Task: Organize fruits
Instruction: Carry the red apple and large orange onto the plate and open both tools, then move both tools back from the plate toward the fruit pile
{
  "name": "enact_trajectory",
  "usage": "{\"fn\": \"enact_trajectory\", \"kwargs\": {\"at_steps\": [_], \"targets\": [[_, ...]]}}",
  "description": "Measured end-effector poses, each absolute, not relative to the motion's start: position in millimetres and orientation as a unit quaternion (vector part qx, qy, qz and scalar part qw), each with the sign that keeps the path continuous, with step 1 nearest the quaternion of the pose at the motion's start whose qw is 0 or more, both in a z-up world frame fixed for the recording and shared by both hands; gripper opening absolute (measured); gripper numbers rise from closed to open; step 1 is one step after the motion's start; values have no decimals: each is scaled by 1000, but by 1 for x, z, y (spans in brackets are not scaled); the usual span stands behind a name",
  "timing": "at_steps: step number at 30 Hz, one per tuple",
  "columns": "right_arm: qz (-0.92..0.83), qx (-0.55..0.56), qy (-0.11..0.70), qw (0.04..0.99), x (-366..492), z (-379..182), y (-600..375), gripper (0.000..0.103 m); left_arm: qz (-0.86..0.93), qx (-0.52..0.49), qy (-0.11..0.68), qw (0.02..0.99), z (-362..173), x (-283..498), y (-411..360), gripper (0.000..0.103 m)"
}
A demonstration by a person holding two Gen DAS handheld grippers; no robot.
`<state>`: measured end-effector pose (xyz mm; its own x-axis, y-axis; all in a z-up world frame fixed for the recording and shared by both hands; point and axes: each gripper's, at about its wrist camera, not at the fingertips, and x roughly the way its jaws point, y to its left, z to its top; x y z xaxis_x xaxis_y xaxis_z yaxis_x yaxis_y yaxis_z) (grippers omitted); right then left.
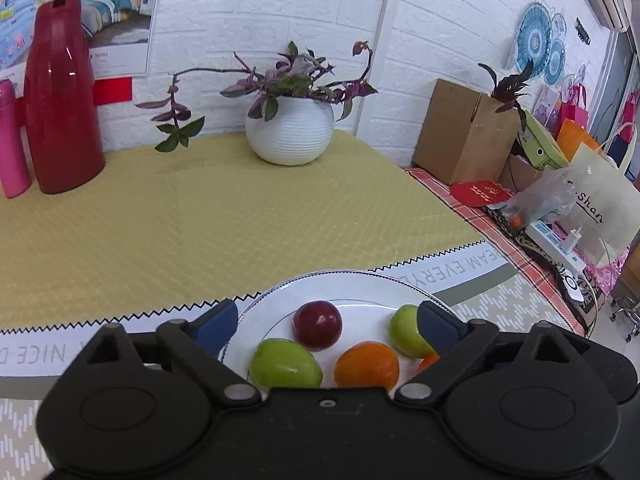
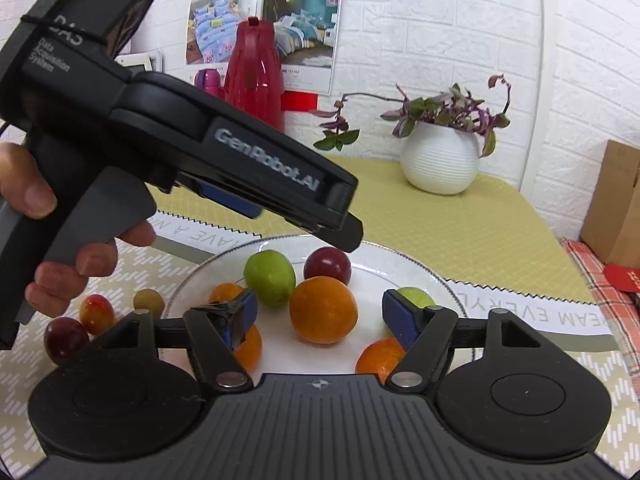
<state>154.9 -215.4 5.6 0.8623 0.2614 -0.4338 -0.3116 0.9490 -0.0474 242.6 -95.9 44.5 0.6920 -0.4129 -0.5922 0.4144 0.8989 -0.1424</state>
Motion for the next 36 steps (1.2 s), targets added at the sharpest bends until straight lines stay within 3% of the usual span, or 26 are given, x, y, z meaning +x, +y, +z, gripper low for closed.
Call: {"fn": "enact_trajectory", "kwargs": {"at_steps": [11, 36], "targets": [[141, -28, 197, 970, 90, 19, -224, 103, -207, -20, 294, 933, 61, 158, -66, 103], [176, -9, 252, 952, 38, -16, -188, 103, -107, -87, 329, 934, 5, 49, 23, 103]]}}
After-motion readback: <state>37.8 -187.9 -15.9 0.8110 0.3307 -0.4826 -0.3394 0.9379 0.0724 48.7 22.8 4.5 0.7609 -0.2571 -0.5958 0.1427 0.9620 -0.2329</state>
